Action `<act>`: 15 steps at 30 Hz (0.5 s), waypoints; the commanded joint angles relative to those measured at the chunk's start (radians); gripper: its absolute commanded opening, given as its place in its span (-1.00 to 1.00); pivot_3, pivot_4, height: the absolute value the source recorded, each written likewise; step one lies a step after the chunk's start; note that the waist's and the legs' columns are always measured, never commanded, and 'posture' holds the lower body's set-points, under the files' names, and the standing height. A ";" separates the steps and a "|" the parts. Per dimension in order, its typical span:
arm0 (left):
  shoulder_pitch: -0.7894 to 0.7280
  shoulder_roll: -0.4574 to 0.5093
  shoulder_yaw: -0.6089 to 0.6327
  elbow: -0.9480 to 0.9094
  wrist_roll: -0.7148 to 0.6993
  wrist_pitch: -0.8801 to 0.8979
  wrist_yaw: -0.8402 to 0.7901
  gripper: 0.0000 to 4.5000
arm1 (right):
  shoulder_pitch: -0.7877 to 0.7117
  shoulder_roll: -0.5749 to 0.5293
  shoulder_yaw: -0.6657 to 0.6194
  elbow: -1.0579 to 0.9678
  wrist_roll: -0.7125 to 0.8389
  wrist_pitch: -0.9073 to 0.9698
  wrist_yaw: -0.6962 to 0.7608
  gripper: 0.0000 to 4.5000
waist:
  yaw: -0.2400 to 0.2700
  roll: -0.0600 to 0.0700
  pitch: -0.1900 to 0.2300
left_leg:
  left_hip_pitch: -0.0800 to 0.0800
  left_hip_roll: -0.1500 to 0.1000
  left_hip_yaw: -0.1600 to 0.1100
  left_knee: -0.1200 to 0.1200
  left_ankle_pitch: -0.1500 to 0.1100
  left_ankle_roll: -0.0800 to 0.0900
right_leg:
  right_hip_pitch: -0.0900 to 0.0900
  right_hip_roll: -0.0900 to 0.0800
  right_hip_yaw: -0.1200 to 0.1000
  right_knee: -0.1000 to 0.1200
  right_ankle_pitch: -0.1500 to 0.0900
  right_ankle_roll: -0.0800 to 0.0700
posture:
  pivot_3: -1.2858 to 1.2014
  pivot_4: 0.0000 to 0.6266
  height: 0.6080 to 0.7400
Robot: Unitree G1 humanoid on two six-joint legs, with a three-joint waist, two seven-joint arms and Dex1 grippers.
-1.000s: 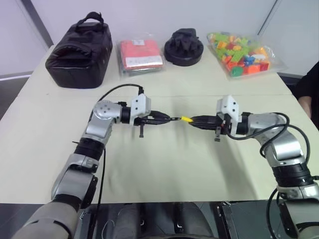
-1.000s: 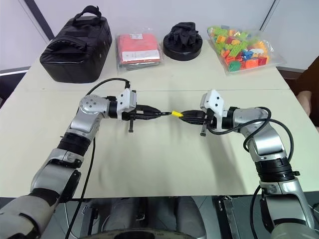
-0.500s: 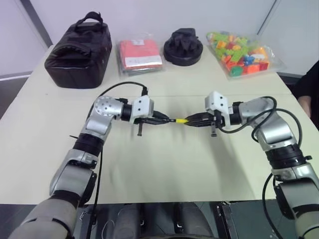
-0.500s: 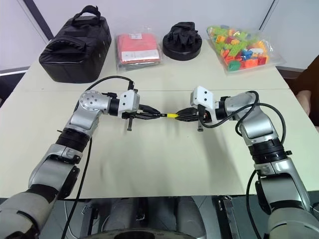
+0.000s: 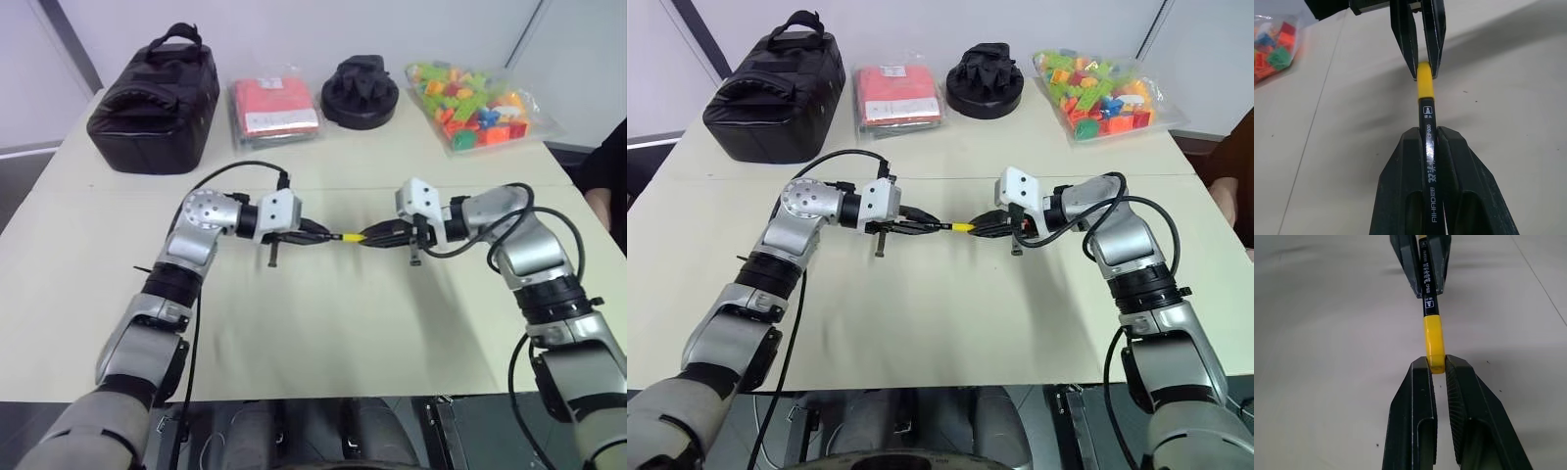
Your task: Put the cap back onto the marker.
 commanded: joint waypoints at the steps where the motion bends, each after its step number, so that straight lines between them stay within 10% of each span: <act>1: -0.020 -0.042 -0.014 -0.025 -0.014 -0.015 0.014 -1.00 | -0.034 0.073 -0.008 -0.112 0.070 0.036 -0.020 -0.98 | 0.000 0.000 0.000 | 0.000 0.000 0.000 0.000 0.000 0.000 | 0.000 0.000 0.000 0.000 0.000 0.000 | 0.03 -0.52 1.00; 15: -0.014 -0.046 -0.005 -0.018 -0.011 -0.015 0.005 -1.00 | -0.008 0.099 -0.001 -0.183 0.068 0.101 -0.027 -0.98 | 0.000 0.000 0.000 | 0.000 0.000 0.000 0.000 0.000 0.000 | 0.000 0.000 0.000 0.000 0.000 0.000 | 0.03 -0.52 1.00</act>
